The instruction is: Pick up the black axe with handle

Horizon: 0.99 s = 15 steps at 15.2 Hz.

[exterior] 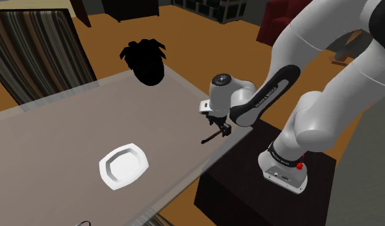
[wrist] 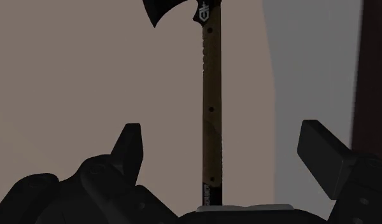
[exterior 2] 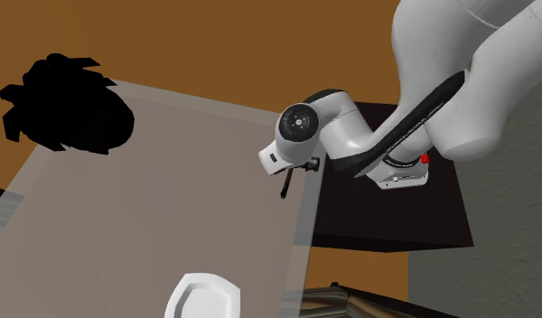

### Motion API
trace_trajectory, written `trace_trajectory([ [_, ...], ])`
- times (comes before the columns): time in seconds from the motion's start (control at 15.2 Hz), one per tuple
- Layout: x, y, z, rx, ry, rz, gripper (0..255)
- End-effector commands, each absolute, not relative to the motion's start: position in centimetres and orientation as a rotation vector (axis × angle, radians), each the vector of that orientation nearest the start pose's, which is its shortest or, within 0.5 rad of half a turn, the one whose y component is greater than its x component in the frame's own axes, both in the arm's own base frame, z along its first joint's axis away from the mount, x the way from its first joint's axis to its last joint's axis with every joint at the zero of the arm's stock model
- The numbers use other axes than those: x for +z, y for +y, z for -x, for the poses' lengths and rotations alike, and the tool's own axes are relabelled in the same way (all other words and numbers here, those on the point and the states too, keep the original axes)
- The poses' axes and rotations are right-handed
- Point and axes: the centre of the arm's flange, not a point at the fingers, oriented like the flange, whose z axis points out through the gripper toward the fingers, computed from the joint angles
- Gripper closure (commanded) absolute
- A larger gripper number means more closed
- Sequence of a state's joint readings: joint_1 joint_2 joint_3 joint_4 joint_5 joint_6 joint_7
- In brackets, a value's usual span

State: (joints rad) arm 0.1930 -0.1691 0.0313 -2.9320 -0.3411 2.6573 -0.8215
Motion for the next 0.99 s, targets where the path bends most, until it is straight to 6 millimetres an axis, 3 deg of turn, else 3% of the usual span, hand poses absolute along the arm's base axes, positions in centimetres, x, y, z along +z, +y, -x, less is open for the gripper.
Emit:
trace_trajectory([
  [0.0,20.3,7.9,-31.2,0.233,-2.046,2.515,0],
  [0.4,17.8,7.9,-31.2,0.233,-2.046,2.515,0],
  [0.46,17.9,7.8,-31.2,0.233,-2.046,2.515,255],
  [0.92,17.9,7.9,-31.3,0.233,-2.046,2.515,255],
])
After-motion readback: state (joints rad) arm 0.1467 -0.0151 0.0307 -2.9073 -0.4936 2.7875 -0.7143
